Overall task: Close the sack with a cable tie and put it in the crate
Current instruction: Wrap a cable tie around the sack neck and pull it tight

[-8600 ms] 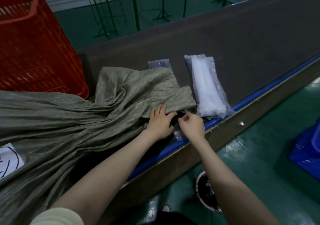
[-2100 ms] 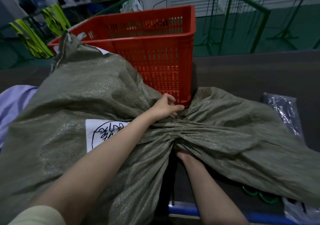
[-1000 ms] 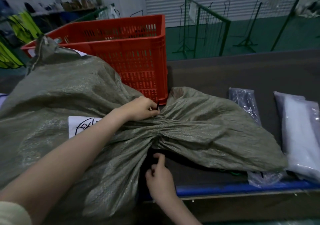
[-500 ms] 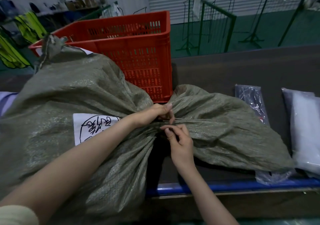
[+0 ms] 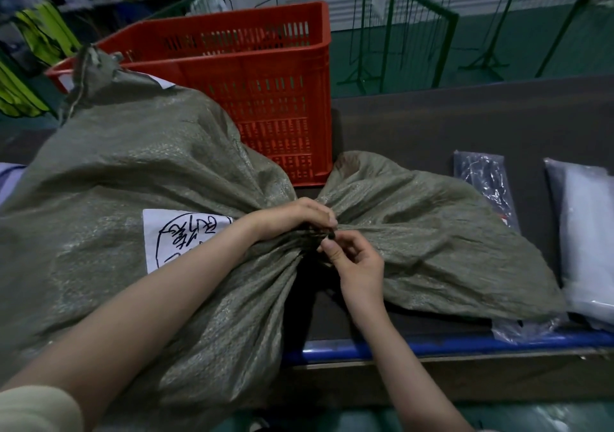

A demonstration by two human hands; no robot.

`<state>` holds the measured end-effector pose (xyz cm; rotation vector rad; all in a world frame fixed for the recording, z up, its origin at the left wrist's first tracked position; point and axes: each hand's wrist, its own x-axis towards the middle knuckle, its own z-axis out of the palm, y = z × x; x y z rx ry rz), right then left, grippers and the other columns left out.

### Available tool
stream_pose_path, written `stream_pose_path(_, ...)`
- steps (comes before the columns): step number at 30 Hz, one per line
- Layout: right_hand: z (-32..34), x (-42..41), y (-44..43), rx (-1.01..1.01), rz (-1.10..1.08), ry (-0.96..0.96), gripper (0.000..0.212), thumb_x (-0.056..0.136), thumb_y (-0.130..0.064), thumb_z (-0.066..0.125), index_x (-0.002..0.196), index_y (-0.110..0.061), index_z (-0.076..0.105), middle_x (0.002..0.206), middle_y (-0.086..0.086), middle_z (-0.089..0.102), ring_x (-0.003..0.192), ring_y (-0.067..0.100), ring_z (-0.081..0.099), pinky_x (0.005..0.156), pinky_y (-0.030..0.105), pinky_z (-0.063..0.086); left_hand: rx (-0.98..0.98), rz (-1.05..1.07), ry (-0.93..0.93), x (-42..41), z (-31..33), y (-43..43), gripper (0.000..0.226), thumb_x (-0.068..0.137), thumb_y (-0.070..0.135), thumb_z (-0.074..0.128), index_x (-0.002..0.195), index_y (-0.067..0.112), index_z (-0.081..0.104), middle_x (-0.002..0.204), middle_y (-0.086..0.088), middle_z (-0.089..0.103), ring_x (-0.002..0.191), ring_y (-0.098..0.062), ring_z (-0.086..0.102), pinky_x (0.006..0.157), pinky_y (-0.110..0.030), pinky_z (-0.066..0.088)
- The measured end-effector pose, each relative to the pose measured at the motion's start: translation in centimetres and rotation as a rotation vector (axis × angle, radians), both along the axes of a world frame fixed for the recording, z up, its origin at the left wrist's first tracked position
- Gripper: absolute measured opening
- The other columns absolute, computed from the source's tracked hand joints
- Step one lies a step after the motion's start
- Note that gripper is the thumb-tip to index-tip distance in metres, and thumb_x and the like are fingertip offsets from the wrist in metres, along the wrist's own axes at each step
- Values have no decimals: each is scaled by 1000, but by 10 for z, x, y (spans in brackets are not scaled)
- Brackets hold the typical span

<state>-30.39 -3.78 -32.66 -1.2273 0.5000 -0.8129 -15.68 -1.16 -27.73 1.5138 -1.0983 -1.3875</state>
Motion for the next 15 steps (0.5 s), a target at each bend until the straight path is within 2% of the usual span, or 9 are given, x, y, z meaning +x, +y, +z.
stream_pose_path(5,-4,-2,3,-19,-21,-30,23,80,2,64,75,-20,61,64,-10,65,62,-5,60,63,8,47,3,16,5,-1,0,2,21,78,13,51,58,14,57,49,10,57,48,1,52,54,-10,42)
stream_pose_path(10,-1,-3,6,-17,6,-22,20,82,2,61,77,-17,59,72,3,59,61,-7,59,63,7,47,12,9,15,1,-4,2,25,77,13,53,55,20,62,51,10,58,50,1,53,56,-9,43)
stream_pose_path(15,-3,-2,5,10,25,2,21,83,2,61,76,-18,59,61,-7,64,60,-7,59,62,7,47,20,-38,5,-2,-6,5,31,79,13,49,55,22,66,51,9,61,51,2,56,57,-9,44)
